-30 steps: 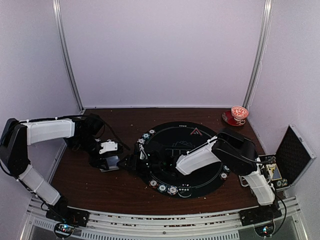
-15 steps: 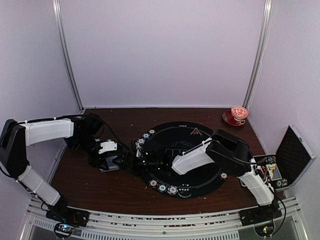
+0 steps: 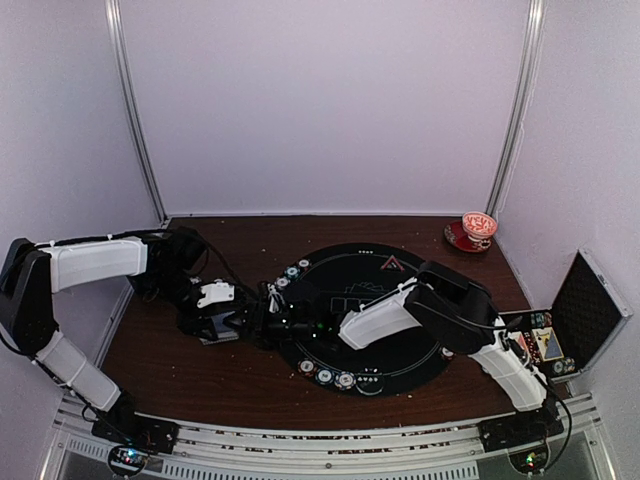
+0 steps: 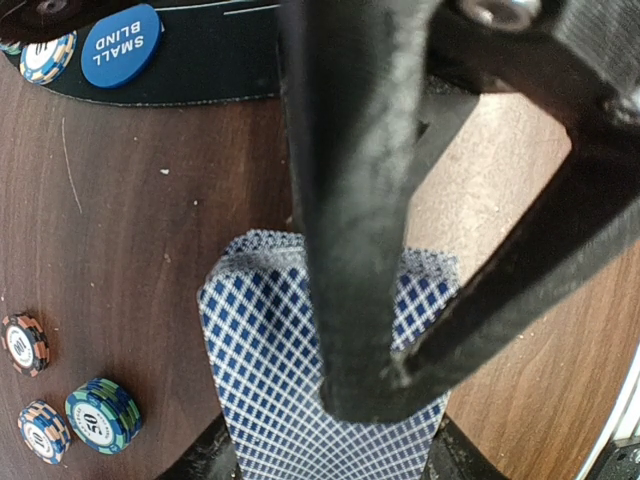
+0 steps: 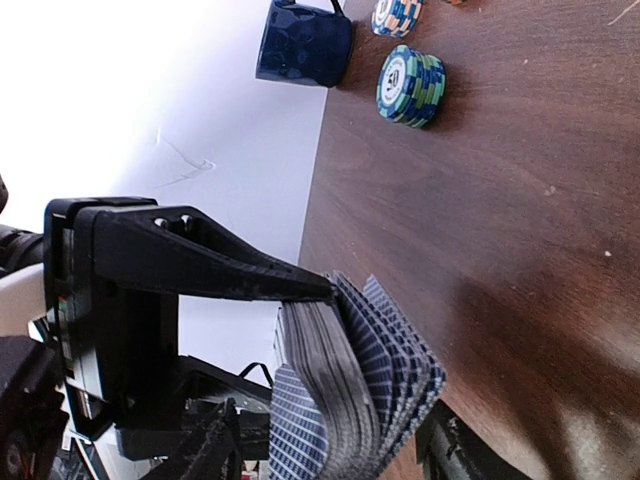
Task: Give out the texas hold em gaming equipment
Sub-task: Pass from the left arm to the right
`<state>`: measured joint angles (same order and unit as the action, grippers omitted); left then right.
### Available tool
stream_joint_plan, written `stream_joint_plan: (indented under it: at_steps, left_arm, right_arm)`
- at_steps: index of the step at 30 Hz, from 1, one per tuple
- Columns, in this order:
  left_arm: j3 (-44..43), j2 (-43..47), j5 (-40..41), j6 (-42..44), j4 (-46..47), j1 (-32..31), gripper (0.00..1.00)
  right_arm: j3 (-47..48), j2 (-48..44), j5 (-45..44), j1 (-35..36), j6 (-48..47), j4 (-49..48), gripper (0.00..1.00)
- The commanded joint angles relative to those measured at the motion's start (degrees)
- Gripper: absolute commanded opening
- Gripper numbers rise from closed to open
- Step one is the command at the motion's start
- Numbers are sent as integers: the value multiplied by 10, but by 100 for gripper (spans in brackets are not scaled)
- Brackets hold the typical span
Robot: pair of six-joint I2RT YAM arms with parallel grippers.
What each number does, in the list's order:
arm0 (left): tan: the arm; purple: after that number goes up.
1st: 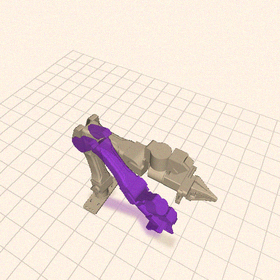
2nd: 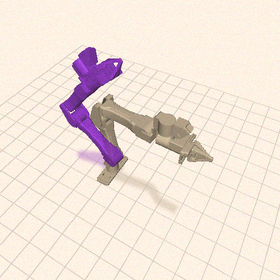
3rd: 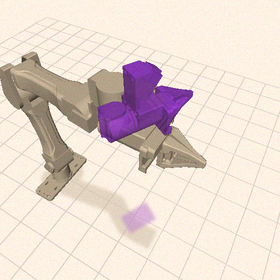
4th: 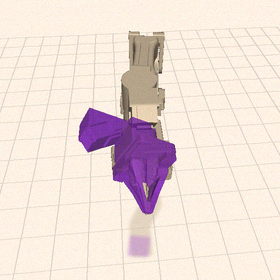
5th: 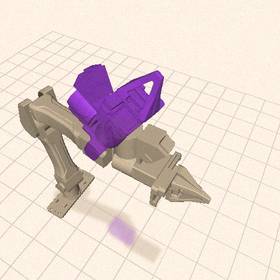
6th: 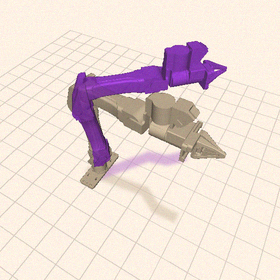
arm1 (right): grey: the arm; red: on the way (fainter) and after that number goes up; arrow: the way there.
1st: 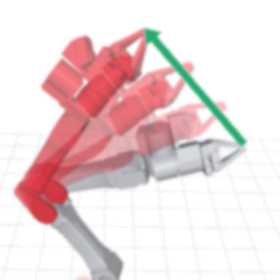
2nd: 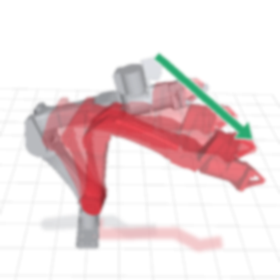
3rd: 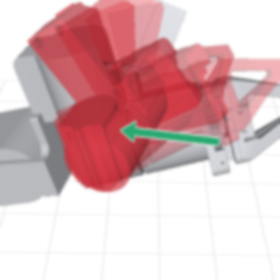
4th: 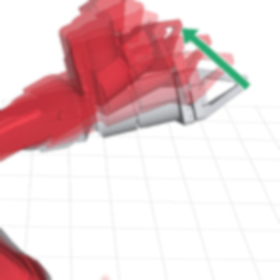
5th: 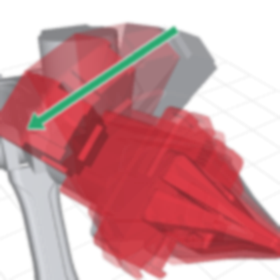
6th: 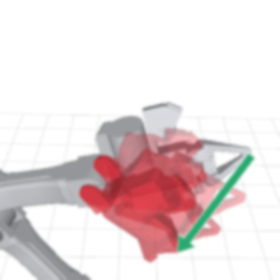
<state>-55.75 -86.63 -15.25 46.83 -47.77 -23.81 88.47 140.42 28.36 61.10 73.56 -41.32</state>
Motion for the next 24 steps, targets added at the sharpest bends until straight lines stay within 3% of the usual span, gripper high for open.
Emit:
stream_joint_plan:
  at_steps: [1,8,12,14,17,19,24]
  left_arm:
    - [-5,8,-11,8,1,2,55]
    - [-1,8,-9,10,1,-3,56]
    - [2,10,-8,9,4,-7,60]
    - [6,11,-8,9,6,-7,67]
    - [13,11,-7,9,13,-7,86]
    - [17,13,-6,9,17,-7,97]
    - [20,31,-12,10,29,-6,98]
  right_arm:
    - [26,20,12,-3,7,-11,57]
    - [40,34,15,-2,14,-6,40]
    - [45,38,19,-3,20,-7,22]
    - [40,37,22,-2,23,-15,11]
    - [27,29,23,-3,28,-34,0]
    - [16,20,20,-4,28,-43,0]
    - [-15,-10,17,-7,28,-57,0]
